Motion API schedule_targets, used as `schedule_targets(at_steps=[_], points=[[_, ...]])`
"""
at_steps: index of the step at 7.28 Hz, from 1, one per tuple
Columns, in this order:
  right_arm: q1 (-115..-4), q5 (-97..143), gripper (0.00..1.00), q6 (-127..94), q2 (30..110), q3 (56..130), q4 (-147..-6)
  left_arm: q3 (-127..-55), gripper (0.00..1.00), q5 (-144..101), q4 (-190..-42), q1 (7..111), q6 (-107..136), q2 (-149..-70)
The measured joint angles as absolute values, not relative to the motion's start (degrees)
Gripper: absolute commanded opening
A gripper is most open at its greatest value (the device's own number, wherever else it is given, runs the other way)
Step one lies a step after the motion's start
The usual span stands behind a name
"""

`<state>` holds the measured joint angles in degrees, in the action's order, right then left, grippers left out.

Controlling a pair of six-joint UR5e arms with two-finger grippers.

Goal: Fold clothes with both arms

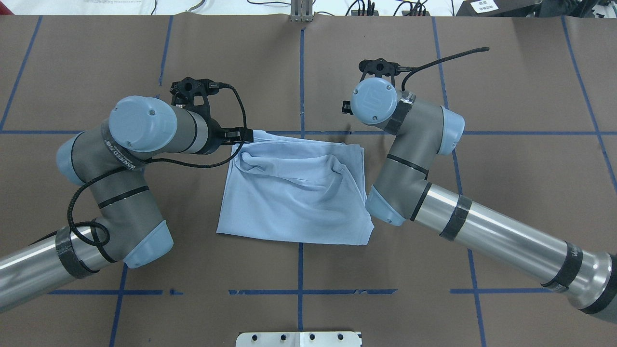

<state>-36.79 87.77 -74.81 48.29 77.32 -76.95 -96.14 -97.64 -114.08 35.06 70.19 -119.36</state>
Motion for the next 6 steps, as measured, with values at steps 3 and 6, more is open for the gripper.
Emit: schedule_targets(at_steps=[3,6], points=[[-33.61,90.5,0.8,-80.05,48.53,84.78,-78.53,-95.71,1.0,-97.65,-114.62,35.0,70.0,-119.28],[-27.79,86.09,0.51,-84.01,50.2,86.96,-79.86,-95.31,1.0,-97.65,-115.93,34.98,70.15,-119.21]])
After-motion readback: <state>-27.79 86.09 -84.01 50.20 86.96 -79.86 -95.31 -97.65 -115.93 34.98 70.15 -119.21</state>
